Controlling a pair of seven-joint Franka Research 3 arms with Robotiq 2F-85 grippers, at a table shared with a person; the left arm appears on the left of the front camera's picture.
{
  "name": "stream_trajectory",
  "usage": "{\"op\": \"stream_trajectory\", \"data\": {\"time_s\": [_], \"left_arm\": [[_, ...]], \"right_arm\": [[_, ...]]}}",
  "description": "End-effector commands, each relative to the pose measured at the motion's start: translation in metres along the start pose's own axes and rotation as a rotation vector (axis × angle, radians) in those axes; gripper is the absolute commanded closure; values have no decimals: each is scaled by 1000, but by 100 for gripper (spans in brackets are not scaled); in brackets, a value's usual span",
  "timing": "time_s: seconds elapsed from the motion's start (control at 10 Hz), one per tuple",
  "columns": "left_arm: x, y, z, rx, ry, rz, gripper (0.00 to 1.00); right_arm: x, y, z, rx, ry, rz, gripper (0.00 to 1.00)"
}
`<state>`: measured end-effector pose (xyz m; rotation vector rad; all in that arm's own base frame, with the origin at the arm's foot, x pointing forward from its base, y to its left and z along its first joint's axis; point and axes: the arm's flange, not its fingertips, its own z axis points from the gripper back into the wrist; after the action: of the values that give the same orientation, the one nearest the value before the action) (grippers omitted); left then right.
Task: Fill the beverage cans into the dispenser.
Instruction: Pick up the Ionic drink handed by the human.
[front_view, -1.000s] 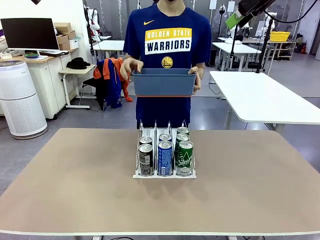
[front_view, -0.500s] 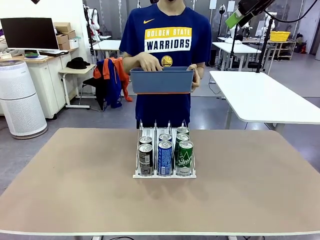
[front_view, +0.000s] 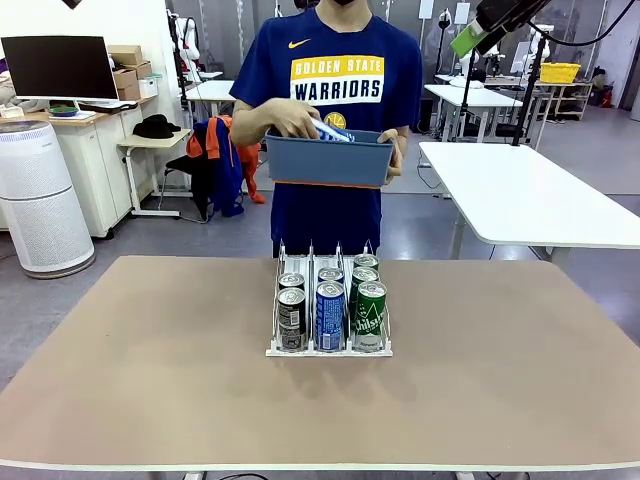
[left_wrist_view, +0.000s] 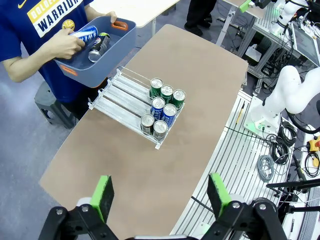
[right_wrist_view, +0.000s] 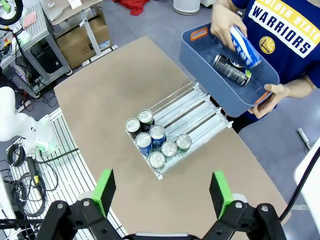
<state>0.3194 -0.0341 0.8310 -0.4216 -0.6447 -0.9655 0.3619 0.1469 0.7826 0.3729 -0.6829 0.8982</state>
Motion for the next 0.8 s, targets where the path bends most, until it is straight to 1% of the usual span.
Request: {"op": "stream_trajectory", "data": {"time_s": [0.0, 0.7], "left_arm": [[-1, -1, 0, 9, 2, -3, 0], [-1, -1, 0, 9, 2, -3, 0]], "right_arm": [[0, 1, 0, 8, 6, 3, 0], [0, 1, 0, 8, 6, 3, 0]]}}
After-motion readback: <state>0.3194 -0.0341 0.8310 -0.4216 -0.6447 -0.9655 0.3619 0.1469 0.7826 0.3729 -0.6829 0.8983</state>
